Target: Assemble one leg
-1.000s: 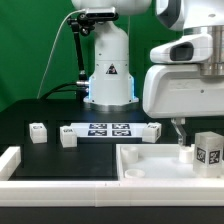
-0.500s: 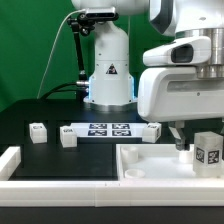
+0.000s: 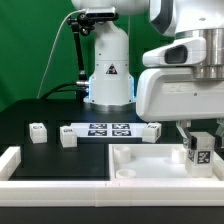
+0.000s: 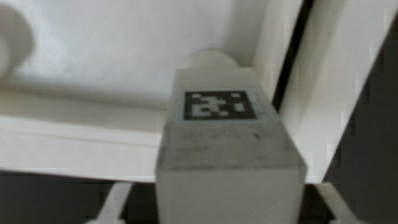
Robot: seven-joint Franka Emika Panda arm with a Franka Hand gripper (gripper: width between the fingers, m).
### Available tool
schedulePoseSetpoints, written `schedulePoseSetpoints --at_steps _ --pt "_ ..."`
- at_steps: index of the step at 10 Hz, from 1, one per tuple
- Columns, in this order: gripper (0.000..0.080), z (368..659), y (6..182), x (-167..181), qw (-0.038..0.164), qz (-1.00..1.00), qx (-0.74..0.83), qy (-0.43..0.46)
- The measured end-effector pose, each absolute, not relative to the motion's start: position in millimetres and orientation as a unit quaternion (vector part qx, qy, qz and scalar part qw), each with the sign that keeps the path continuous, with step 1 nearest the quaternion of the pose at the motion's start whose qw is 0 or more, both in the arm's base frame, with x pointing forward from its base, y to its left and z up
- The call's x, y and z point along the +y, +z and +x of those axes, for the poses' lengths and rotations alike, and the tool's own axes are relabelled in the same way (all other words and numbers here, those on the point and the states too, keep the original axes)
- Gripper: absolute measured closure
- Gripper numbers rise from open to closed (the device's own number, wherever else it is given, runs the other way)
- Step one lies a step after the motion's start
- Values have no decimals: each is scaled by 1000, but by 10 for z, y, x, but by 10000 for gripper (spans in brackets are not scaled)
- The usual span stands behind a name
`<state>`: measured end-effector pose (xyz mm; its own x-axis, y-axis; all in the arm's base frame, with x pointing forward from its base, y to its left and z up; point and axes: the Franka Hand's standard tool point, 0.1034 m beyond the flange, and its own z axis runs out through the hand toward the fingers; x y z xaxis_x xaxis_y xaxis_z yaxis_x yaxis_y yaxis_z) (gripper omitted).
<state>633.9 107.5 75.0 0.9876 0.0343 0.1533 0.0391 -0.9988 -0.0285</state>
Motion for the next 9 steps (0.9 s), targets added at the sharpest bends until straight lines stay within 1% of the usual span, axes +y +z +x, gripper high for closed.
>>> schedulePoseSetpoints --at_steps 2,4,7,9 --pt "509 6331 748 1078 33 -991 100 -84" --pt "505 6318 741 1086 44 -975 200 -80" --pt "491 6328 739 1043 52 -948 304 -77" --pt "486 6328 742 1037 52 -935 342 -80"
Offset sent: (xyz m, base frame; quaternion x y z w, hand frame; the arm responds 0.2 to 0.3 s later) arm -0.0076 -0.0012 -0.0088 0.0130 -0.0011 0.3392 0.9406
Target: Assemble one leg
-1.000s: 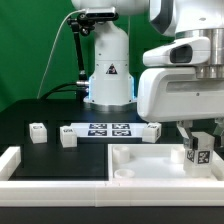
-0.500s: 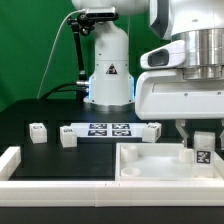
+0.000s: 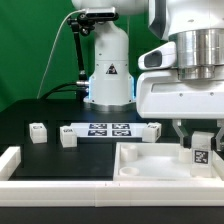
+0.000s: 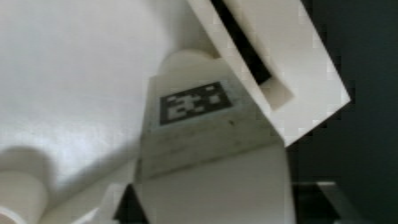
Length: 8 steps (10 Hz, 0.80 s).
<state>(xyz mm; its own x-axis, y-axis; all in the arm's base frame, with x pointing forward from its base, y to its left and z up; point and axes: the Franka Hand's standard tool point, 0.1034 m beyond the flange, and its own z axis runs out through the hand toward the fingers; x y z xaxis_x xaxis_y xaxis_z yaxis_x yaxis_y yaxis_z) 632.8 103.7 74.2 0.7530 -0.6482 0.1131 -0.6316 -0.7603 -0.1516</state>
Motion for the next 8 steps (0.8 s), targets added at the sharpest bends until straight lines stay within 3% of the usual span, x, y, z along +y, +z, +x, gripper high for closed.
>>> schedulePoseSetpoints --at_steps 4,6,7,8 --pt "481 6327 744 998 51 -916 389 -79" --pt "247 6326 741 1000 51 -917 388 -78" --pt "247 6326 741 1001 50 -917 388 -78" --pt "171 6325 740 1001 50 -917 388 -78"
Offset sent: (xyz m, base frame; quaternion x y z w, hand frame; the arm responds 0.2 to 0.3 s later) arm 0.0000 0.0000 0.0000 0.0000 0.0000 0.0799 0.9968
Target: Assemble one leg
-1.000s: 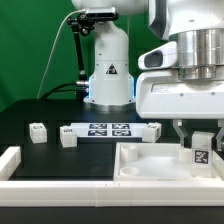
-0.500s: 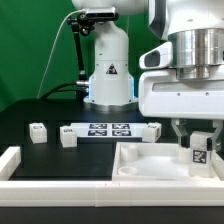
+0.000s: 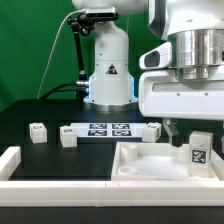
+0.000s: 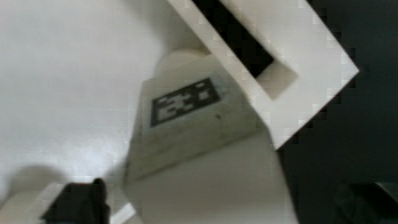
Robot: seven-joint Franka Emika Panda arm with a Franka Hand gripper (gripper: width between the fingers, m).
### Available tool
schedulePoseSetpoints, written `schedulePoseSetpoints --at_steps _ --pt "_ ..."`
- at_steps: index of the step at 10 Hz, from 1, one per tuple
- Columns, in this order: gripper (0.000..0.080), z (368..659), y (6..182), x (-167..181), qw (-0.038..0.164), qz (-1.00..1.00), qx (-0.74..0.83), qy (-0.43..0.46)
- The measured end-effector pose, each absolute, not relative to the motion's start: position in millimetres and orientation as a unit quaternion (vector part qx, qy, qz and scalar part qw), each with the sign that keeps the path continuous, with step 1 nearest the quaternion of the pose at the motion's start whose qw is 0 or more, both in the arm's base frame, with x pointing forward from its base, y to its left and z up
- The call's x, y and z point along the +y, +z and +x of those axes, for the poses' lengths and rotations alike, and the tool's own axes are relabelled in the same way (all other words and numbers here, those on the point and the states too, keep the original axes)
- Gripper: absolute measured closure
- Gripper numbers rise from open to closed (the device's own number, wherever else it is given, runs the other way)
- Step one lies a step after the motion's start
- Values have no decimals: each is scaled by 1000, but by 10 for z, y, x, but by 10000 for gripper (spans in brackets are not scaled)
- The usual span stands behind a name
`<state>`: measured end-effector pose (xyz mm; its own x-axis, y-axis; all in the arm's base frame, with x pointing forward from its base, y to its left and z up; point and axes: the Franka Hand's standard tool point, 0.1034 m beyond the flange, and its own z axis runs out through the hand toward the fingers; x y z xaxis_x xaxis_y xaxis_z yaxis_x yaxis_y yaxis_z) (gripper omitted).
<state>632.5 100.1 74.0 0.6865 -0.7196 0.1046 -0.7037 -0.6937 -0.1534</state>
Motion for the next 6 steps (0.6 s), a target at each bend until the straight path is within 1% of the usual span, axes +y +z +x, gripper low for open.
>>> schedulePoseSetpoints --at_steps 1,6 --pt "153 6325 740 1001 50 -917 388 -78" --pt "151 6325 739 1002 50 -917 388 -78"
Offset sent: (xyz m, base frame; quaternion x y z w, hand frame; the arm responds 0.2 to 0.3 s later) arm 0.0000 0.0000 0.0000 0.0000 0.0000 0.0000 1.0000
